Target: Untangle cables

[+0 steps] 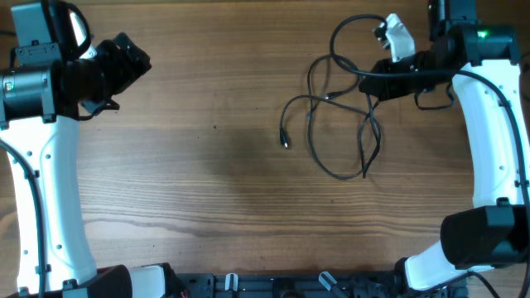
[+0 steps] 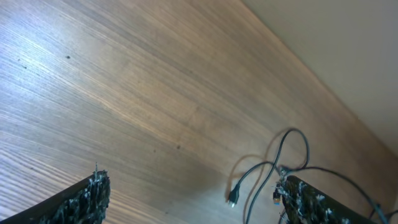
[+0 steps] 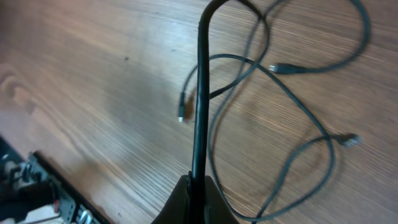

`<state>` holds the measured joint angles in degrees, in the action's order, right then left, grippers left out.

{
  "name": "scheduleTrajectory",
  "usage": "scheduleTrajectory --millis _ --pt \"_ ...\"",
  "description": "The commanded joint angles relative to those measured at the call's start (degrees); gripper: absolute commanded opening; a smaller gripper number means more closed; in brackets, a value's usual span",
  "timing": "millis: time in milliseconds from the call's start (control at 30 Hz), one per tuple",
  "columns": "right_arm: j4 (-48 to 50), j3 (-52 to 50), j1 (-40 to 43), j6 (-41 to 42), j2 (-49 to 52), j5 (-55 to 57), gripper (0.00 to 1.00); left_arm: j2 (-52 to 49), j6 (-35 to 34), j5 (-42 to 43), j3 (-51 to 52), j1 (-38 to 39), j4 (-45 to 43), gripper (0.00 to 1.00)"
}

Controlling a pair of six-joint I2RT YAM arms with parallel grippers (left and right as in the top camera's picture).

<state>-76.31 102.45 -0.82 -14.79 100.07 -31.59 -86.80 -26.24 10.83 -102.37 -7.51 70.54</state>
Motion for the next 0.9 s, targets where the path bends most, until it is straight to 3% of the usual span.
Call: scheduleTrajectory --millis 0,67,133,167,333,367,433,467,567,667,767,867 --pt "2.2 0.2 3.3 3.0 0.2 -3.0 0.04 -0.4 5.1 6.2 1.6 2.6 0.6 0.91" --pt "4.5 0.2 7.4 8.5 0.2 -3.1 0.04 -0.4 4.8 8.3 6.3 6.9 -1.8 0.9" --pt "4.9 0.2 9.2 8.8 0.2 -3.2 0.04 -0.4 4.8 9.0 10.9 10.6 -5.9 0.88" --pt "4.2 0.2 9.4 8.8 0.5 -3.2 0.04 -0.4 1.9 9.5 17.4 15.9 -13.1 0.88" --pt "1.3 0.2 5.8 7.2 3.7 -3.2 0.05 -0.4 -1.9 9.2 25.2 20.5 -21.3 0.88" --pt "1.5 0.2 4.4 6.7 4.2 -3.2 0.15 -0.4 -1.9 9.1 25.2 20.2 -21.5 0.88" --pt "1.8 0.2 0.7 5.9 4.4 -0.7 0.81 -0.4 -1.9 9.1 25.2 19.2 -21.7 0.89" --pt "1.7 0.2 -0.3 6.6 4.4 1.4 0.91 -0.4 -1.9 9.1 25.2 19.0 -21.7 0.89" --pt "0.5 0.8 0.2 11.7 4.2 2.8 0.97 -0.4 -1.9 9.1 25.2 18.9 -21.6 0.9" --pt "0.3 1.5 0.7 19.4 2.1 13.9 0.98 -0.4 -1.9 9.2 25.2 19.1 -21.7 0.88" --pt "3.9 1.5 4.3 25.0 -2.2 16.5 1.0 -0.9 -1.9 9.2 25.3 22.9 -22.0 0.88" --pt "4.6 1.2 7.8 23.1 -2.9 13.7 0.98 -5.9 -5.3 8.9 25.3 29.1 -26.3 0.81"
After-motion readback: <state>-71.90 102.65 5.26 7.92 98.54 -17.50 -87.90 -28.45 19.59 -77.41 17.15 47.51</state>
